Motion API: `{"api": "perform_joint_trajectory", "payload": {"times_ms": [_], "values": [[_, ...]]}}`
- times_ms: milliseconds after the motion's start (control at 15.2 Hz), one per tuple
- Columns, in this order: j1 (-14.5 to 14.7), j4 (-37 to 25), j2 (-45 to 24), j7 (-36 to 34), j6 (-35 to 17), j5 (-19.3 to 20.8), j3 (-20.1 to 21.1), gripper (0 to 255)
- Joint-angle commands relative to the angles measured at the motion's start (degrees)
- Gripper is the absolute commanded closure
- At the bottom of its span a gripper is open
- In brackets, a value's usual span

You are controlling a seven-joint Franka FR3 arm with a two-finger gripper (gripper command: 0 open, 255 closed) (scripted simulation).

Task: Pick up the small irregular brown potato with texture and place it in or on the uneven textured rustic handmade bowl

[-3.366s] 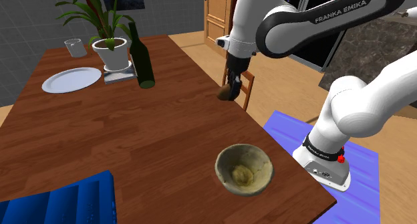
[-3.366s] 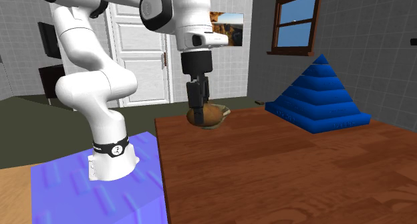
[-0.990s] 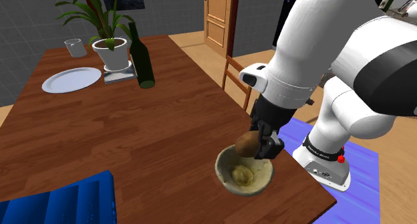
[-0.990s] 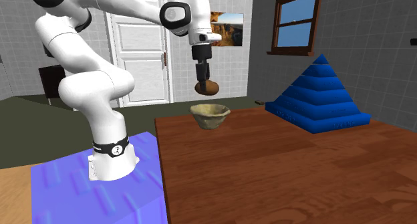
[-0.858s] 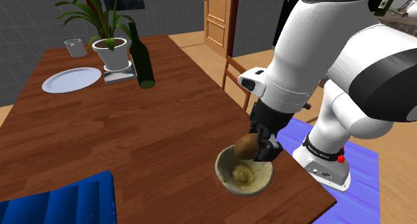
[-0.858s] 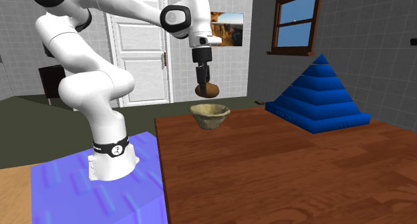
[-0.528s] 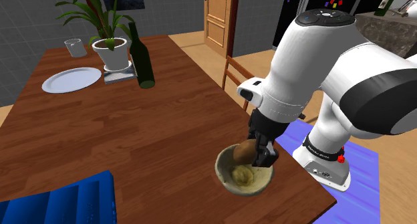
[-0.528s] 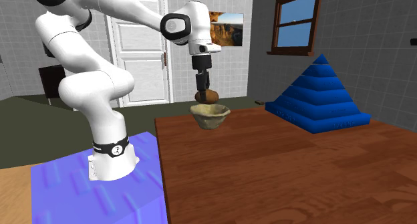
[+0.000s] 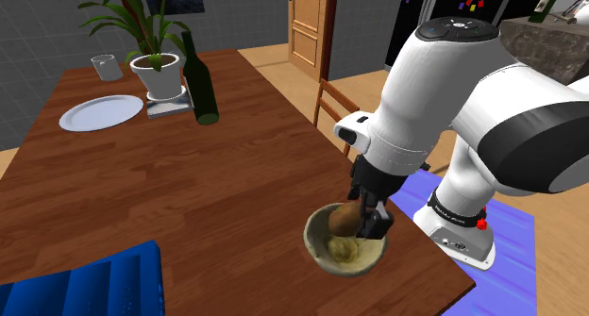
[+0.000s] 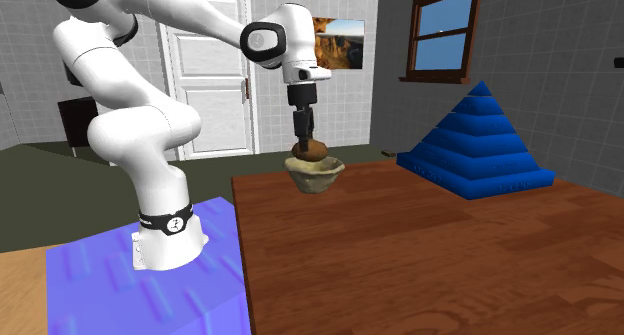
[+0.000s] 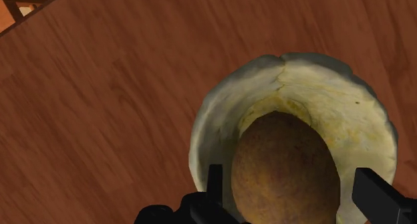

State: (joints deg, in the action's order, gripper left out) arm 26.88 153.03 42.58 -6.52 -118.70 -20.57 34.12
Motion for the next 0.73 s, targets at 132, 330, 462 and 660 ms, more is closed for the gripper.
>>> {"api": "perform_joint_trajectory", "payload": {"times_ms": [132,330,462,660], "values": [[0.0,0.0,0.0,0.0,0.0,0.0,0.0,0],[0.1,-1.3,0.9,0.0,2.3,0.4,-0.8,0],[0.1,-4.2,2.4,-0.1,6.6,1.3,-2.2,0],[0.1,-5.4,2.8,-0.2,8.3,1.7,-2.7,0]]}}
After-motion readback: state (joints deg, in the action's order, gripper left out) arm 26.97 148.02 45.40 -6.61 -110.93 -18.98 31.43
